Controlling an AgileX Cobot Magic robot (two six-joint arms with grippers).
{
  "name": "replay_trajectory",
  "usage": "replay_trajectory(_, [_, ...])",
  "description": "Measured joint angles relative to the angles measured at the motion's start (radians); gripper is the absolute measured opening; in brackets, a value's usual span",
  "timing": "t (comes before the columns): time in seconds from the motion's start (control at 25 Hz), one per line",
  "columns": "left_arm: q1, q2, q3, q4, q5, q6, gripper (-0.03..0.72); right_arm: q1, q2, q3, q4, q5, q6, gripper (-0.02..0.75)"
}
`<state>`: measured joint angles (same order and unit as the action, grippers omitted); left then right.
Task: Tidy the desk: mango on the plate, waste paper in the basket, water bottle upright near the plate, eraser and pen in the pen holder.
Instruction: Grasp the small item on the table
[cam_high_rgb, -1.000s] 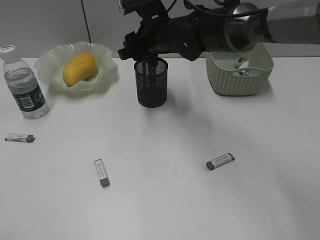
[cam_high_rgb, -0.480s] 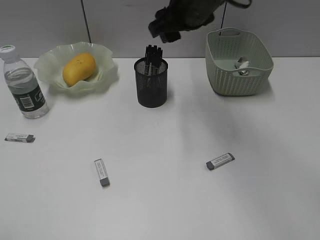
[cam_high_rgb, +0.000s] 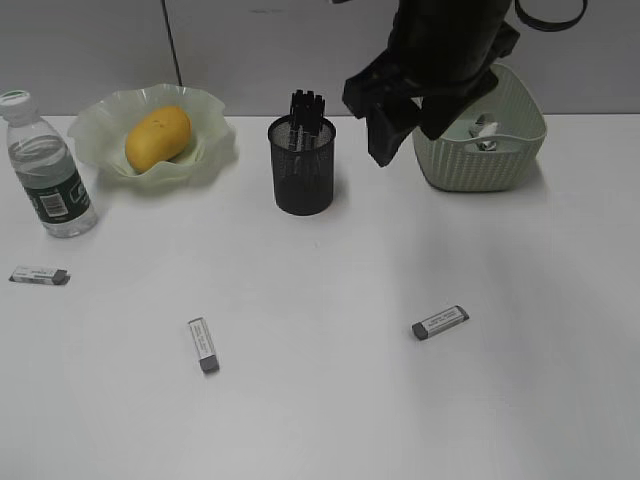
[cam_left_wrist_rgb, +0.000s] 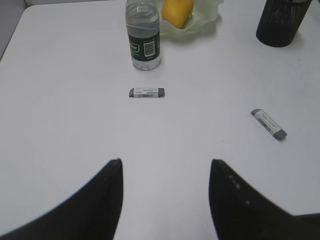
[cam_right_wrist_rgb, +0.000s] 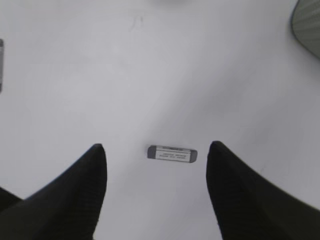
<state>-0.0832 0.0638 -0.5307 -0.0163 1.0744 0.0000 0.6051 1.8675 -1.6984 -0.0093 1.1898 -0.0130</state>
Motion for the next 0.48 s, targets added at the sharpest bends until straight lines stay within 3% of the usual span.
replay_trajectory(0.2, [0.0, 0.0, 0.0, 0.0, 0.0, 0.0, 0.419, 0.0, -0.11, 0.034, 0.016, 0.013, -0.017, 0.5])
replay_trajectory(0.48, [0.0, 0.0, 0.001, 0.0, 0.0, 0.0, 0.419, 0.0, -0.398, 0.286, 0.021, -0.07, 0.006, 0.498])
